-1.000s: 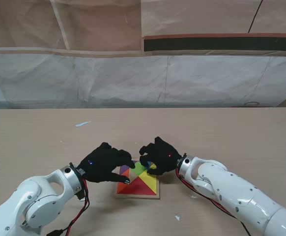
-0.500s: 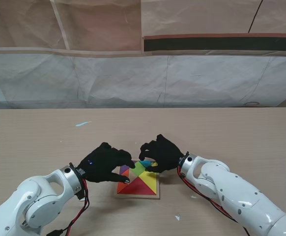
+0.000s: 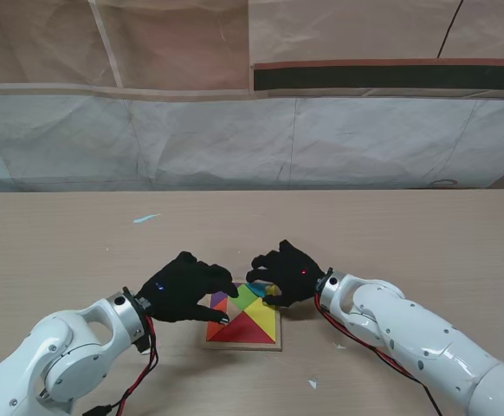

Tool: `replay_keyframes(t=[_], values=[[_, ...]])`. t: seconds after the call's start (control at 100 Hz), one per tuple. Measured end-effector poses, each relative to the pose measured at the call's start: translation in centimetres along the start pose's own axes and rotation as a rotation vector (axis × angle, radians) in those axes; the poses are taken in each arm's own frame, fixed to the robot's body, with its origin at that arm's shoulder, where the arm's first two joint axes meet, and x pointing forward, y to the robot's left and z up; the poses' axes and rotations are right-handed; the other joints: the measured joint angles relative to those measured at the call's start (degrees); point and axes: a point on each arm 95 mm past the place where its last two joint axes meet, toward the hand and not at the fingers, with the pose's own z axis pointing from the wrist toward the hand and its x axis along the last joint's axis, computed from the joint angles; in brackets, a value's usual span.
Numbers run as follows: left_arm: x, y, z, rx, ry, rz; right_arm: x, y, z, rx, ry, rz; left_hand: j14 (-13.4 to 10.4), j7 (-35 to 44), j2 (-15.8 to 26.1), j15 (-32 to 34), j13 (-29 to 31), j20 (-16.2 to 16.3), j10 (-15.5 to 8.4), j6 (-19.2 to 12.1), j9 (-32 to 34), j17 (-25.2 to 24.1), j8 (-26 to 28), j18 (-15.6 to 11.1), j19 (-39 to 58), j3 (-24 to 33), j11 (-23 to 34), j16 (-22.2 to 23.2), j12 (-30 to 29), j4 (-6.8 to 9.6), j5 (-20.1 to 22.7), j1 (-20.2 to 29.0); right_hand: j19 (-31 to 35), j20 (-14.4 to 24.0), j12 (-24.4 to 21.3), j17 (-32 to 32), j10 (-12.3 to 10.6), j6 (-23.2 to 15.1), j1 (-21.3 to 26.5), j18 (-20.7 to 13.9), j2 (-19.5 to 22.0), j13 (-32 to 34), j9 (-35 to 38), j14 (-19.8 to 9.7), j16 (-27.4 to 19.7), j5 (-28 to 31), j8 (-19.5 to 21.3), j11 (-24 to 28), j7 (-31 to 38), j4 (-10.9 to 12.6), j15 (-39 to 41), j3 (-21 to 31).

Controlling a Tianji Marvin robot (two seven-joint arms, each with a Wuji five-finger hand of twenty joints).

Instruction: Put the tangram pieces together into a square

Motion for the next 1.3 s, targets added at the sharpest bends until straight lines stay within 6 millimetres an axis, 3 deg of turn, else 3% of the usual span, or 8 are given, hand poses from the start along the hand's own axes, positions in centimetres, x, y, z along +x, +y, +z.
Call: replay_keyframes(t=[0.19,0.44,0.69,0.95,1.02,1.08,1.18,1.3], values=[[0.0,-0.1,0.0,-0.001,0.000,0.001,-0.1,-0.2,0.6,-0.016,-0.016,0.015,-0.10,0.00,0.00,0.00,0.01,0.00,0.00,0.00,0.00,0.01,0.00,0.00,0.00,0.00,0.00,0.07,0.00,0.00,0.00,0.00,1.12,0.00,0.00,2.19,-1.81,-3.14,0.73,0.00,-0.02,3.07,2.44,-1.46,0.40,2.23,2.74,3.46,8.35,0.00,1.60,0.65],[-0.1,-0.1,0.0,-0.002,-0.002,0.002,0.1,-0.4,0.6,-0.061,-0.025,0.040,0.02,0.00,0.00,0.00,0.01,0.00,0.00,0.00,0.01,0.01,0.05,0.00,0.00,0.00,0.00,0.08,0.00,0.00,0.00,0.00,2.13,0.00,0.00,3.73,-3.50,-6.80,8.22,0.00,-0.68,4.53,6.06,-2.43,0.83,1.39,-14.43,4.85,25.22,-3.70,2.27,-4.42],[-0.1,-0.1,0.0,0.000,-0.001,0.003,0.2,-0.8,0.8,-0.104,-0.045,0.072,0.05,0.00,0.00,0.00,1.21,0.00,0.00,0.00,0.03,0.01,0.05,0.00,0.00,0.00,0.00,0.08,0.00,0.00,0.01,0.00,2.64,0.00,0.00,5.05,-4.56,-7.64,13.84,0.00,1.87,6.76,8.52,-3.06,1.30,1.92,-17.80,6.03,28.29,-3.72,2.90,-10.31],[-0.1,-0.1,0.0,0.000,-0.001,0.003,0.3,-0.8,0.7,-0.138,-0.058,0.095,0.03,0.00,0.00,0.00,1.21,0.00,0.00,0.00,0.03,0.02,0.05,0.00,0.00,0.00,0.00,0.08,0.00,0.00,0.01,0.00,2.93,-0.04,0.00,5.51,-5.18,-7.61,17.36,0.00,4.34,7.37,9.03,-3.50,1.55,2.52,-18.01,6.70,30.15,-3.72,3.59,-14.27],[-0.1,-0.1,0.0,-0.001,-0.002,0.003,0.4,-0.8,0.6,-0.142,-0.055,0.097,0.02,0.00,0.00,0.00,1.21,0.00,0.00,0.00,0.03,0.02,0.05,0.00,0.00,0.00,0.00,0.08,0.00,0.00,0.01,0.00,2.93,-0.47,0.00,5.02,-4.92,-5.53,14.87,0.00,4.02,7.12,8.43,-3.51,1.56,1.97,-17.02,6.70,29.47,-3.72,3.59,-9.04],[-0.1,-0.1,0.0,-0.001,-0.002,0.003,0.6,-0.8,0.5,-0.138,-0.045,0.093,-0.01,0.00,0.00,0.00,1.21,0.00,0.00,0.00,0.03,0.02,0.06,0.00,0.00,0.00,0.00,0.08,0.00,0.00,0.01,0.00,2.93,-0.48,0.00,4.76,-4.17,-3.89,11.97,0.00,3.54,6.35,6.98,-3.47,1.56,1.14,-14.19,6.38,24.52,-3.71,3.60,-5.32],[-0.1,-0.1,0.0,-0.001,-0.002,0.003,0.8,-0.7,0.4,-0.134,-0.037,0.087,0.05,0.00,0.00,0.00,1.21,0.00,0.00,0.00,0.03,0.02,0.05,-0.01,0.00,0.00,0.00,0.08,0.00,0.00,0.01,0.00,2.93,-0.48,0.00,4.07,-3.30,-0.09,9.21,0.00,4.39,5.49,4.89,-3.38,1.57,0.37,-7.25,6.25,14.30,-0.60,3.68,-4.81],[-0.1,-0.1,0.0,-0.001,-0.003,0.003,1.0,-0.7,0.5,-0.131,-0.034,0.085,0.00,0.00,0.00,0.00,1.21,0.00,0.00,0.00,0.03,0.02,0.06,-0.01,0.00,0.00,0.00,0.08,0.00,0.00,0.01,0.00,2.93,-0.48,0.00,4.02,-3.26,1.12,9.20,0.00,4.39,5.49,4.88,-3.34,1.58,-0.19,-6.44,6.24,10.23,-0.04,3.68,-4.50]])
